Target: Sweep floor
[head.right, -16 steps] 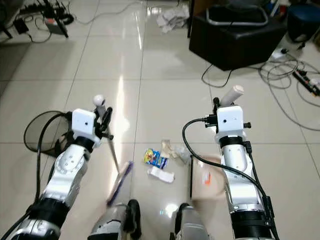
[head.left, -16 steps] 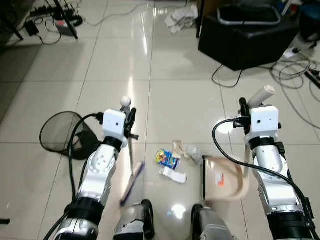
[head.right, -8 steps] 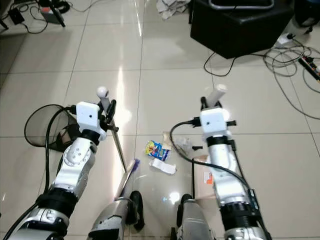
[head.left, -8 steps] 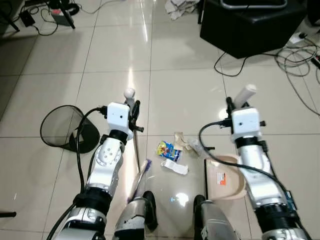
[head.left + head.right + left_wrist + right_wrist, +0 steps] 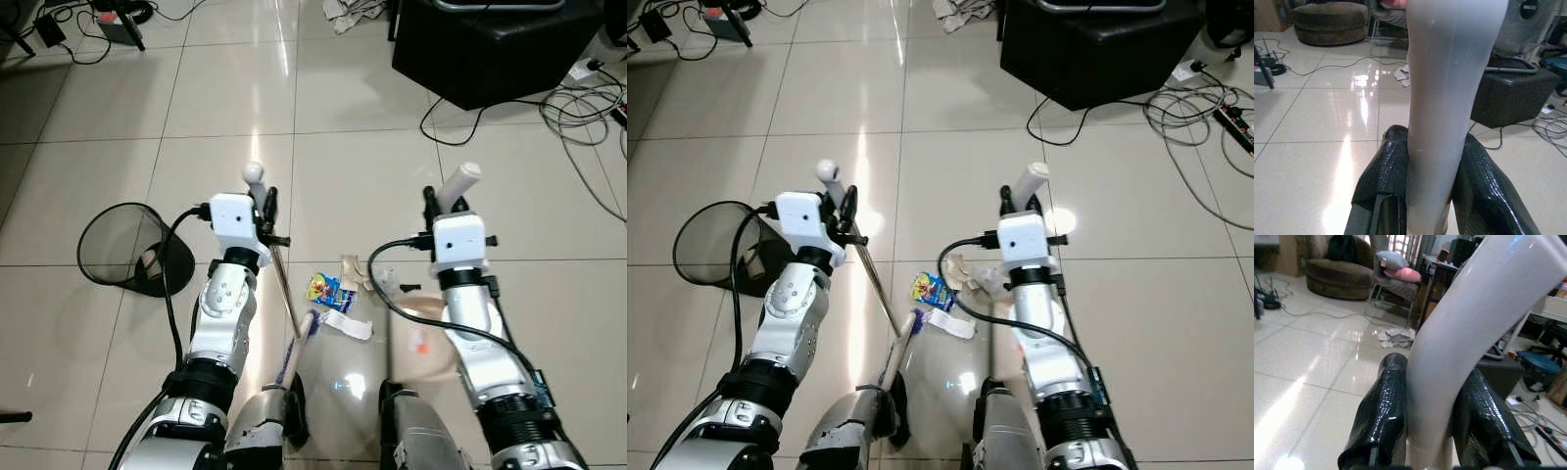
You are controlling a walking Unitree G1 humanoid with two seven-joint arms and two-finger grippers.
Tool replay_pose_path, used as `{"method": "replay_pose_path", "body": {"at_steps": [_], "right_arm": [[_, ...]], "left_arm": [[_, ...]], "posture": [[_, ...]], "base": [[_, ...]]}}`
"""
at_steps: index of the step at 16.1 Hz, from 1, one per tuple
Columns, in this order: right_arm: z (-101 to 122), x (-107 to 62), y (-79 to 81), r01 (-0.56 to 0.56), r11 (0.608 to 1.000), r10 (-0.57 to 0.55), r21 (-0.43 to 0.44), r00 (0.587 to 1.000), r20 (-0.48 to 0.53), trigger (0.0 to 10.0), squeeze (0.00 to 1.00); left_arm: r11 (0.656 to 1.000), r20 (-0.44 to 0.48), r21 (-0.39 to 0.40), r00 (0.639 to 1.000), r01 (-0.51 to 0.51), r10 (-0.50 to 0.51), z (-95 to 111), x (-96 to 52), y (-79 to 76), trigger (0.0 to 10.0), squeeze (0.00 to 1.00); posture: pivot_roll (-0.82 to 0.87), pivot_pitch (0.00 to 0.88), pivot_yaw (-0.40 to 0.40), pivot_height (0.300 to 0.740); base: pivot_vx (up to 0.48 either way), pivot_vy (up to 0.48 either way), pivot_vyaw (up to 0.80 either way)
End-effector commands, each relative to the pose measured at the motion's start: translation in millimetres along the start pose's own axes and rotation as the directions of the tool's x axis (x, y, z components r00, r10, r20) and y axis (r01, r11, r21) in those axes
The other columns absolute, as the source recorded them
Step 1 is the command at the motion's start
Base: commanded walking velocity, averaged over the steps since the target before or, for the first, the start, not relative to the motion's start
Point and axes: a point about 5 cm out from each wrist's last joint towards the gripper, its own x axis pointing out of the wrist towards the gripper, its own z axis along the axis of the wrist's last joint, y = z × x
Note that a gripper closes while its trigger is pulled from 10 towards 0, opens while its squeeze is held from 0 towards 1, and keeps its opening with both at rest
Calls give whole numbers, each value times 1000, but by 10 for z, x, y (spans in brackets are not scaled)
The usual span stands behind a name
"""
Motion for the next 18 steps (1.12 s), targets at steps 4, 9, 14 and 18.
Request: {"method": "replay_pose_path", "body": {"at_steps": [4, 9, 14, 18], "right_arm": [[40, -46, 249, -38, 997, 36, 72, 999, 26, 10000, 0], [-21, -65, 240, -20, 996, 20, 91, 1000, -1, 10000, 0], [-51, -102, 181, 2, 995, -1, 100, 1000, -9, 10000, 0], [-60, -197, 3, 87, 988, -85, 125, 996, -22, 10000, 0]], "left_arm": [[986, -17, -162, 999, -47, 45, -16, 11, -55, 10000, 0], [984, 38, -175, 999, 22, -15, 91, 71, -119, 10000, 0], [968, 93, -56, 966, 245, -240, 244, 74, -196, 10000, 0], [940, 108, 23, 934, 340, -340, 375, -16, 73, 10000, 0]], "posture": [[64, 352, 117, 740], [62, 339, 109, 740], [52, 309, 115, 740], [30, 261, 130, 740]], "base": [[0, 0, 0], [0, 0, 0], [0, 0, 0], [0, 0, 0]]}}
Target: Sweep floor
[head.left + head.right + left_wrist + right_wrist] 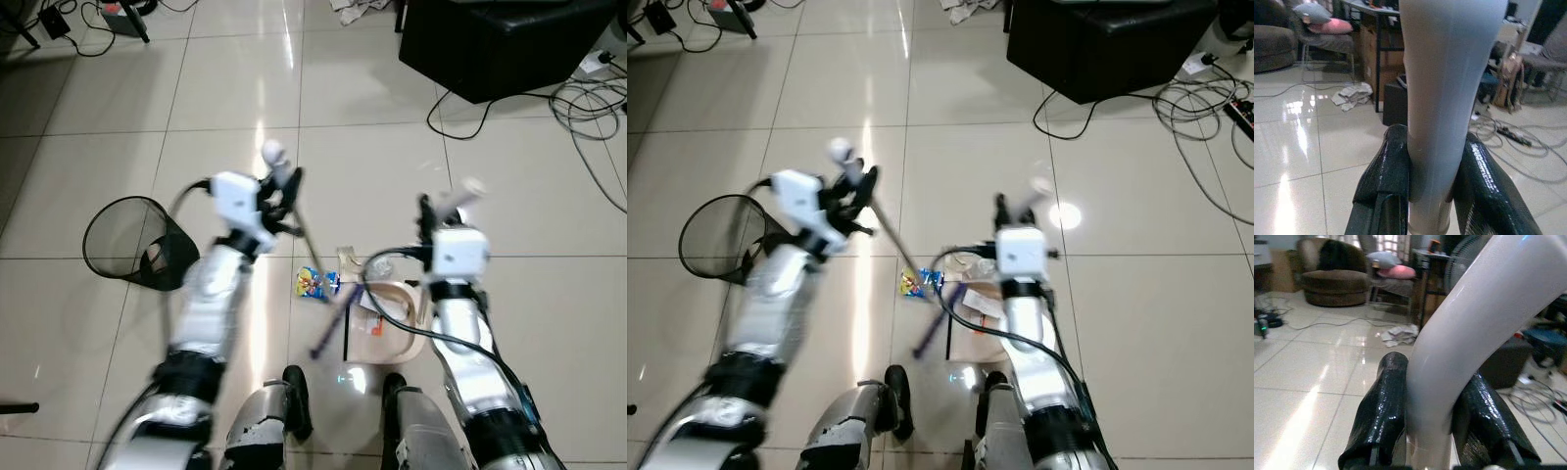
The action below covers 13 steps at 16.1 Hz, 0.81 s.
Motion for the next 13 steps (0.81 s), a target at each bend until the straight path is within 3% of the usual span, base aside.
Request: {"method": "replay_pose_path", "body": {"at_steps": [1, 3, 5, 6, 9, 11, 13], "right_arm": [[-6, -42, -40, 25, 1000, -25, 10, 1000, -13, 10000, 0], [-30, -56, -146, 66, 998, -66, 22, 997, -30, 10000, 0], [-21, -101, -320, 125, 992, -123, 36, 991, -42, 10000, 0], [4, -143, -406, 147, 987, -145, 57, 988, -45, 10000, 0], [187, -185, -555, 170, 982, -171, 88, 985, 4, 10000, 0], [390, -152, -661, 176, 980, -181, 96, 982, 47, 10000, 0], [608, -48, -737, 150, 983, -158, 103, 985, 65, 10000, 0]], "left_arm": [[1000, 8, -20, 1000, 10, -10, 60, -69, 89, 10000, 0], [997, -4, -52, 998, 57, -58, 148, -106, 196, 10000, 0], [993, -23, -51, 994, 105, -106, 332, -208, 442, 10000, 0], [999, -9, 9, 999, 39, -38, 442, -253, 630, 10000, 0], [993, -1, 92, 997, -78, 79, 534, -326, 868, 10000, 0], [978, -25, 117, 984, -173, 177, 521, -407, 995, 10000, 0], [970, -82, 124, 972, -210, 221, 376, -510, 983, 10000, 0]], "posture": [[29, 247, 130, 740], [40, 247, 126, 740], [51, 241, 118, 740], [56, 224, 111, 740], [33, 204, 116, 740], [-1, 189, 117, 740], [-34, 156, 92, 740]], "base": [[0, 0, 0], [0, 0, 0], [0, 0, 0], [0, 0, 0], [0, 0, 0], [0, 0, 0], [0, 0, 0]]}}
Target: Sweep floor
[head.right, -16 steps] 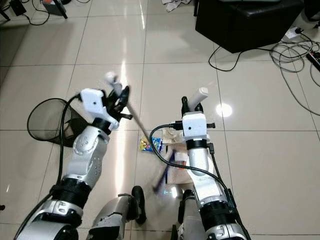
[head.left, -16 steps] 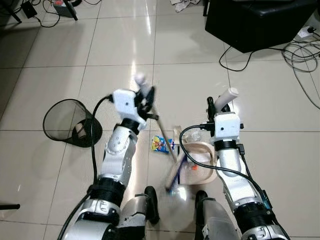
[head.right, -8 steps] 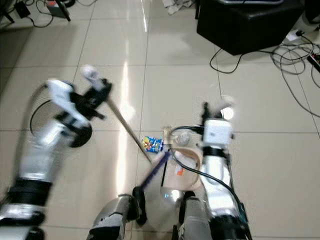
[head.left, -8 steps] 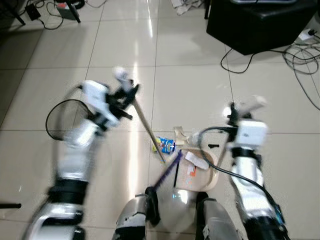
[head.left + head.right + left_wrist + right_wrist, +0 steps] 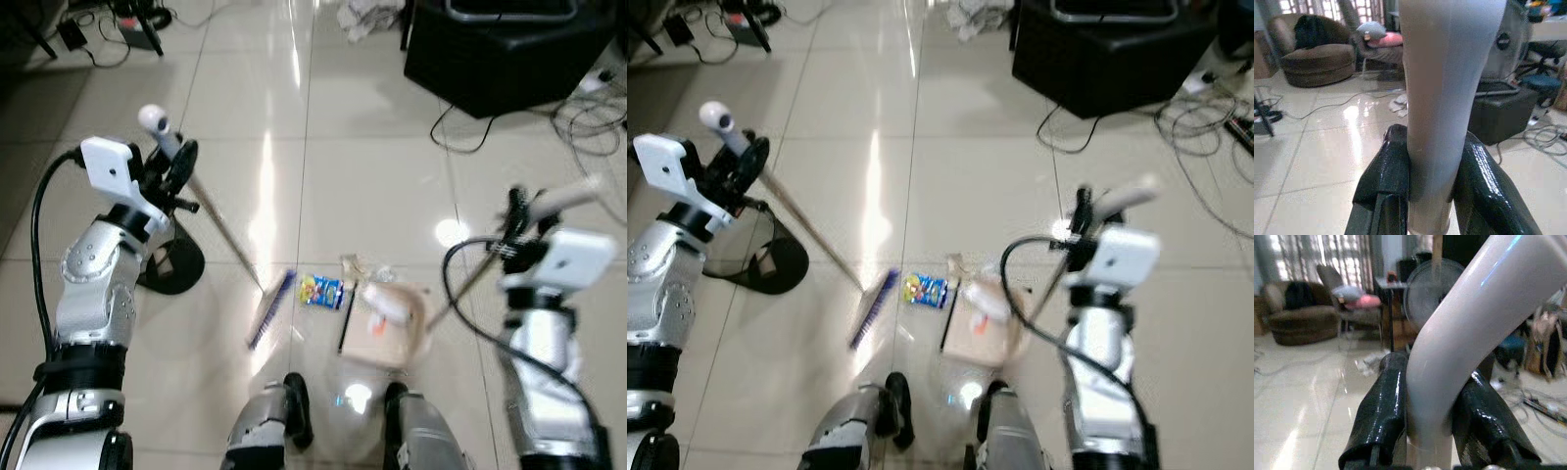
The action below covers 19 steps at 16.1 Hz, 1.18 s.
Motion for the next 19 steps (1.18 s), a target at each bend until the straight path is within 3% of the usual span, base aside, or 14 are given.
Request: {"method": "replay_pose_path", "body": {"at_steps": [1, 5, 7, 8, 9, 12, 14, 17, 19], "right_arm": [[192, 112, -43, 4, 999, -5, 37, 1000, 23, 10000, 0], [383, 287, -67, 0, 995, -3, 102, 1000, 25, 10000, 0], [628, 463, -52, -23, 981, 14, 194, 999, 47, 10000, 0], [670, 495, -51, -28, 978, 17, 209, 998, 55, 10000, 0], [752, 562, -32, -51, 968, 37, 248, 997, 62, 10000, 0], [786, 602, 58, -102, 956, 90, 277, 994, 55, 10000, 0], [827, 643, 121, -130, 950, 121, 285, 991, 51, 10000, 0], [889, 697, 162, -141, 942, 126, 304, 990, 68, 10000, 0], [934, 764, 190, -164, 931, 144, 326, 986, 85, 10000, 0]], "left_arm": [[1000, -75, 25, 997, -6, 8, -176, -130, -47, 10000, 0], [1000, -173, -8, 985, -27, 25, -454, -294, -300, 10000, 0], [1000, -231, -1, 973, -23, 22, -547, -377, -388, 10000, 0], [1000, -229, 1, 973, -31, 30, -544, -383, -385, 10000, 0], [997, -243, 68, 968, -45, 60, -556, -425, -361, 10000, 0], [992, -226, 85, 968, -92, 109, -506, -492, -369, 10000, 0], [995, -229, 43, 969, -87, 95, -474, -492, -496, 10000, 0], [998, -222, 45, 974, -43, 52, -449, -525, -640, 10000, 0], [997, -226, 61, 972, -50, 62, -449, -416, -705, 10000, 0]], "posture": [[-40, 146, 79, 740], [-51, 107, 50, 740], [-50, 106, 43, 740], [-46, 105, 39, 740], [-35, 104, 33, 740], [-23, 93, 29, 740], [-25, 92, 24, 740], [-27, 92, 39, 740], [-32, 96, 48, 740]], "base": [[0, 0, 0], [0, 0, 0], [0, 0, 0], [0, 0, 0], [0, 0, 0], [0, 0, 0], [0, 0, 800], [0, 0, 800], [0, 0, 800]]}}
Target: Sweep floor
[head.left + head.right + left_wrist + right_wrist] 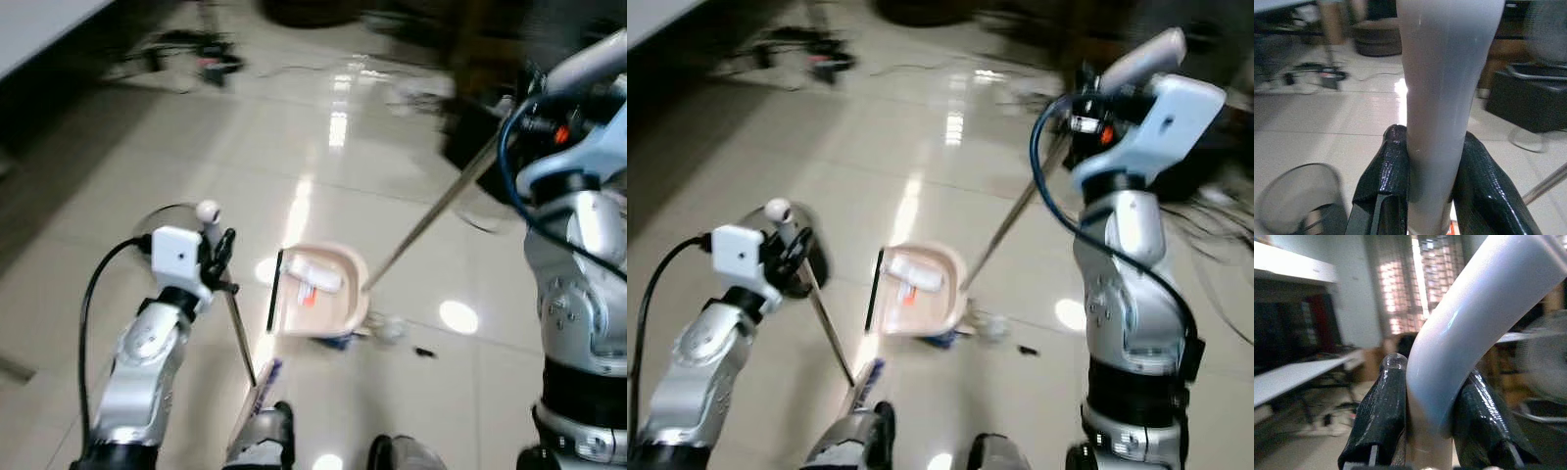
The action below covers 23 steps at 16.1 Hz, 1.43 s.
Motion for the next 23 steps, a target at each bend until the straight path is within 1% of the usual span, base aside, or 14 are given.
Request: {"method": "replay_pose_path", "body": {"at_steps": [1, 2, 4, 6, 9, 10, 12, 13, 15, 16, 17, 19, 21, 23], "right_arm": [[83, 20, 32, -30, 999, 28, 38, 999, 36, 10000, 0], [87, 20, 48, -42, 998, 41, 42, 999, 36, 10000, 0], [79, 16, 41, -34, 998, 32, 52, 999, 35, 10000, 0], [43, 15, 13, -7, 998, 5, 66, 1000, 31, 10000, 0], [45, 6, -4, 5, 997, -7, 71, 999, 38, 10000, 0], [55, -13, -21, 17, 997, -21, 73, 999, 45, 10000, 0], [42, -11, -42, 25, 997, -28, 71, 999, 41, 10000, 0], [16, -17, -65, 37, 997, -39, 69, 999, 33, 10000, 0], [3, -28, -80, 44, 997, -46, 70, 999, 27, 10000, 0], [-28, -36, -107, 62, 995, -63, 84, 998, 12, 10000, 0], [-34, -39, -124, 74, 993, -75, 91, 997, 14, 10000, 0], [-43, -42, -162, 106, 983, -110, 148, 994, 21, 10000, 0], [-28, -35, -218, 127, 980, -132, 153, 991, 23, 10000, 0], [-16, -30, -231, 131, 977, -138, 165, 990, 30, 10000, 0]], "left_arm": [[1000, 2, 28, 1000, -8, 8, 31, 43, -19, 10000, 0], [1000, 5, 13, 1000, -2, 2, 47, 64, -56, 10000, 0], [999, -2, 35, 1000, 8, -8, 44, 93, -79, 10000, 0], [1000, -4, 30, 1000, -10, 10, 44, 172, -93, 10000, 0], [1000, 4, 25, 1000, 12, -12, 75, 191, -126, 10000, 0], [999, 5, 37, 1000, 11, -11, 99, 189, -100, 10000, 0], [998, 21, 49, 999, 40, -41, 125, 201, -117, 10000, 0], [998, 31, 55, 999, 36, -38, 135, 211, -119, 10000, 0], [1000, 24, 22, 999, 22, -23, 117, 181, -118, 10000, 0], [1000, 14, 5, 1000, 27, -27, 96, 140, -129, 10000, 0], [1000, 16, 9, 1000, 25, -25, 94, 128, -131, 10000, 0], [999, 33, 14, 999, 33, -33, 109, 100, -144, 10000, 0], [999, 7, 19, 999, 31, -31, 68, 44, -152, 10000, 0], [1000, 23, 10, 999, 25, -26, 78, 40, -152, 10000, 0]], "posture": [[-34, 94, 48, 740], [-36, 87, 45, 740], [-38, 69, 39, 740], [-44, 48, 50, 740], [-34, 29, 56, 740], [-29, 27, 63, 740], [-29, 36, 63, 740], [-29, 42, 61, 740], [-25, 51, 50, 740], [-23, 56, 45, 740], [-20, 60, 41, 740], [-20, 75, 39, 740], [-19, 82, 34, 740], [-20, 79, 29, 740]], "base": [[0, 0, 800], [0, 0, 800], [0, 0, 800], [0, 0, 800], [0, 0, 800], [0, 0, 800], [0, 0, 800], [0, 0, 800], [0, 0, 800], [0, 0, 800], [0, 0, 800], [0, 0, 0], [0, 0, 0], [0, 0, 0]]}}
